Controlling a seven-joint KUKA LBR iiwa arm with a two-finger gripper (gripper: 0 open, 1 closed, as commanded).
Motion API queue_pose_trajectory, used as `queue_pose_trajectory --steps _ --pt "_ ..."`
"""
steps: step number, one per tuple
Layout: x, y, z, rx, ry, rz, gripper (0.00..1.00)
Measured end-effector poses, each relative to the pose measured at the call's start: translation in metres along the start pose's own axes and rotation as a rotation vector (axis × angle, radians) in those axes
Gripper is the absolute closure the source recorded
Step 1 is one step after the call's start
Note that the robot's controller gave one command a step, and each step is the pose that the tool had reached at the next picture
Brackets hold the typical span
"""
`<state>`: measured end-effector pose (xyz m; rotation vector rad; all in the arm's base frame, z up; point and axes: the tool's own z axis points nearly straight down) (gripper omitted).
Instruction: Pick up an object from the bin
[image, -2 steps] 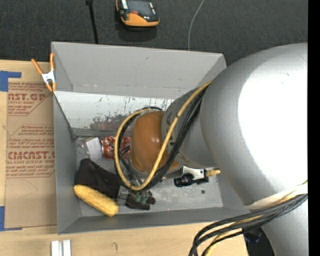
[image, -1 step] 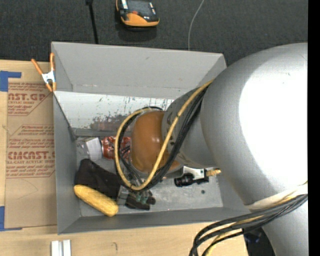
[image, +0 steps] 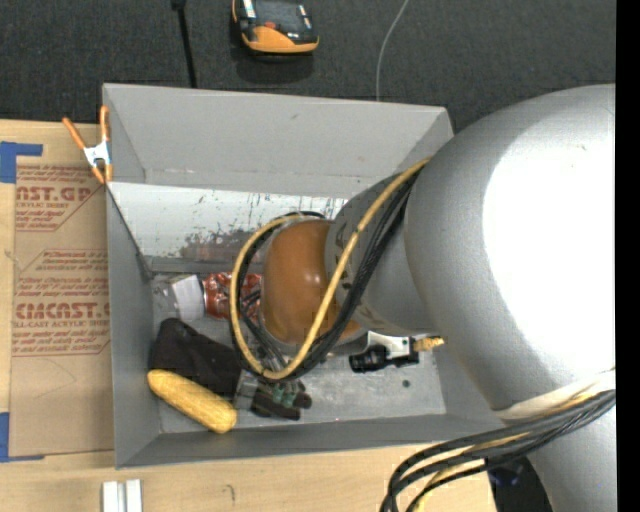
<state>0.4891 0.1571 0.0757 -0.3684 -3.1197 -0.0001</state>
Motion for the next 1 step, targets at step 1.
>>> queue_pose_trajectory --steps 1 --pt "0.0000 0.0001 -0.0031 0.000 0.000 0.000 1.00"
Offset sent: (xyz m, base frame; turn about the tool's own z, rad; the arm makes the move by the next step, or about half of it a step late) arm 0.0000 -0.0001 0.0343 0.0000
